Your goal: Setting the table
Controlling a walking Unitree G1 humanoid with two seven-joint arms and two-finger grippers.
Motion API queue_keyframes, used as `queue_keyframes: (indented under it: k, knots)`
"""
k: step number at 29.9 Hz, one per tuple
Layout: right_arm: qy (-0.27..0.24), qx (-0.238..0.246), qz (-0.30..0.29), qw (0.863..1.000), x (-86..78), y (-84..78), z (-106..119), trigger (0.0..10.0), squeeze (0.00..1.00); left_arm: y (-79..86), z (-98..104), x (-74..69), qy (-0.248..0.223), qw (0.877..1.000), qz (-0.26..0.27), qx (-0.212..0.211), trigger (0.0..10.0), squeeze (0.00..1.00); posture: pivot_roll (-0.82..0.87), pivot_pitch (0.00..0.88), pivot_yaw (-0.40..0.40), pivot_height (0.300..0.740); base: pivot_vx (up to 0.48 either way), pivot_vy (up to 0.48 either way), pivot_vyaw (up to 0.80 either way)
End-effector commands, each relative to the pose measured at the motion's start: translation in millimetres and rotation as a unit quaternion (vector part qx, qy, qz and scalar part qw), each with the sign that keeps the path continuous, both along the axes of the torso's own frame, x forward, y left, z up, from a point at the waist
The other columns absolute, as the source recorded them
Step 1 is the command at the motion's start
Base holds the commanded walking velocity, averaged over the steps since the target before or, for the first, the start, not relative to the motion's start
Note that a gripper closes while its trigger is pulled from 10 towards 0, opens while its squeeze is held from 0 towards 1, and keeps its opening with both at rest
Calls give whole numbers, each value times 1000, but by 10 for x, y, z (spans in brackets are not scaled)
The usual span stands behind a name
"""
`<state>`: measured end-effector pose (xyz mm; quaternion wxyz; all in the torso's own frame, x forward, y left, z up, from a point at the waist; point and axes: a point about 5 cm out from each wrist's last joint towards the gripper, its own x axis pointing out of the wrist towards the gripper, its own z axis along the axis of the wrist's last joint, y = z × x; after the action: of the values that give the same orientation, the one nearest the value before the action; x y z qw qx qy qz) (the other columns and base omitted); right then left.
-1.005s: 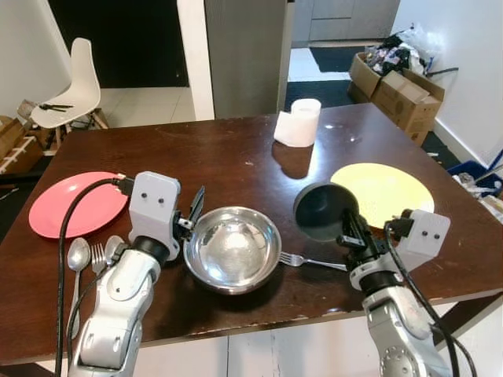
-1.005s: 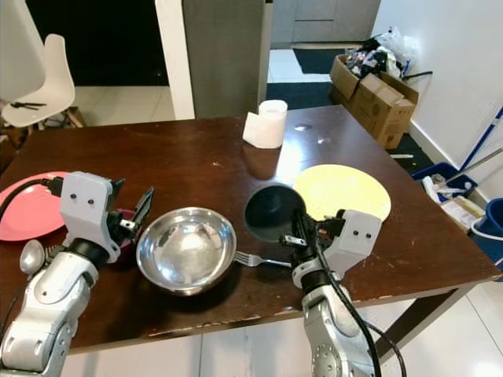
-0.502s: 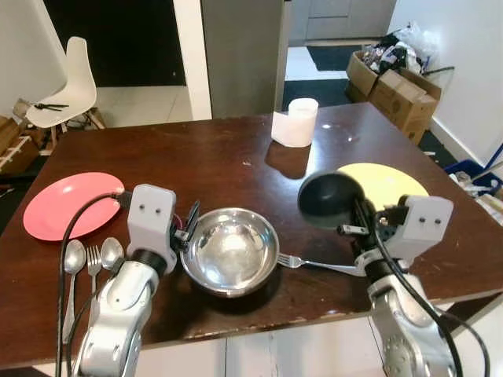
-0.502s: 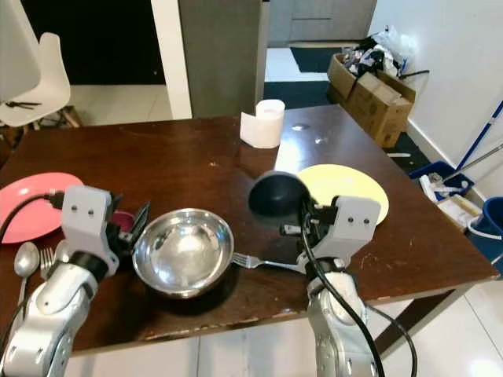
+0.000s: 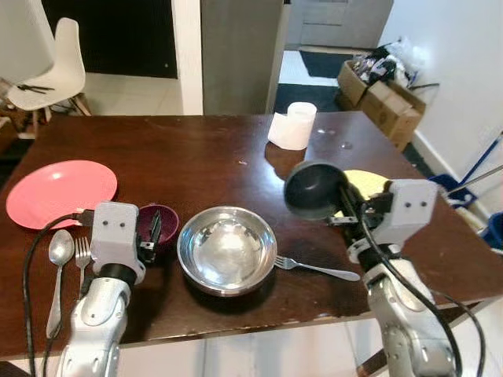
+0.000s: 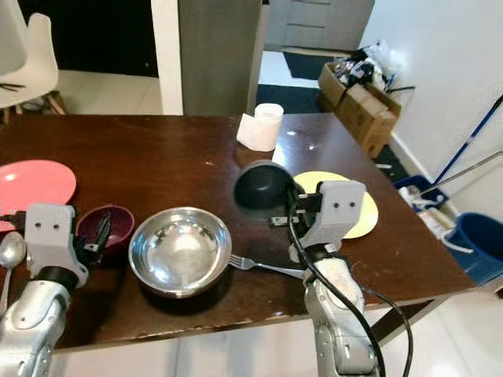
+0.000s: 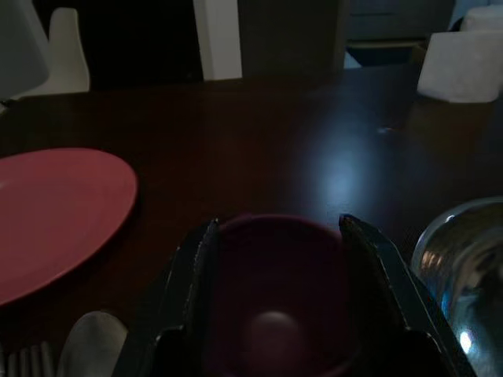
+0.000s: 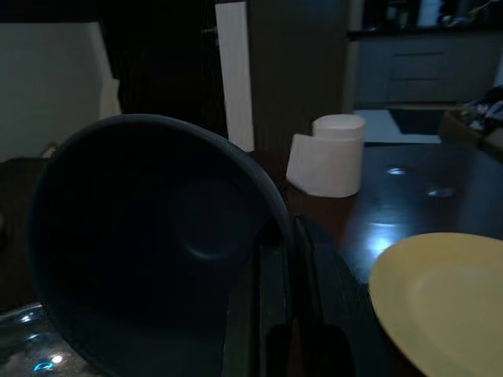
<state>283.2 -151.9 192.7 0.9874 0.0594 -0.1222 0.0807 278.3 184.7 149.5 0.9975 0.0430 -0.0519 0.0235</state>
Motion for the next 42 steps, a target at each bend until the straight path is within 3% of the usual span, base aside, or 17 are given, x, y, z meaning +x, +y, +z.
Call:
queue_keyframes:
  k: [1, 7, 17, 42]
  knots:
    - [13, 7, -5, 1000, 8, -16, -53, 10000, 0, -52, 57, 15, -14, 1000, -15, -1, 10000, 0, -80, 0, -20, 740, 0, 0, 0]
    - [10, 22, -17, 1000, -11, -9, -64, 10000, 0, -81, 141, 56, -25, 999, -44, 13, 10000, 0, -85, 0, 14, 740, 0, 0, 0]
    - [12, 24, -24, 999, -15, -23, -95, 10000, 0, -110, 178, 86, -31, 998, -47, 8, 10000, 0, -80, 0, 24, 740, 0, 0, 0]
    - [17, 17, -23, 999, 8, -26, -125, 10000, 0, -117, 160, 50, -30, 998, -46, 5, 10000, 0, -76, 0, 18, 740, -335, 0, 0]
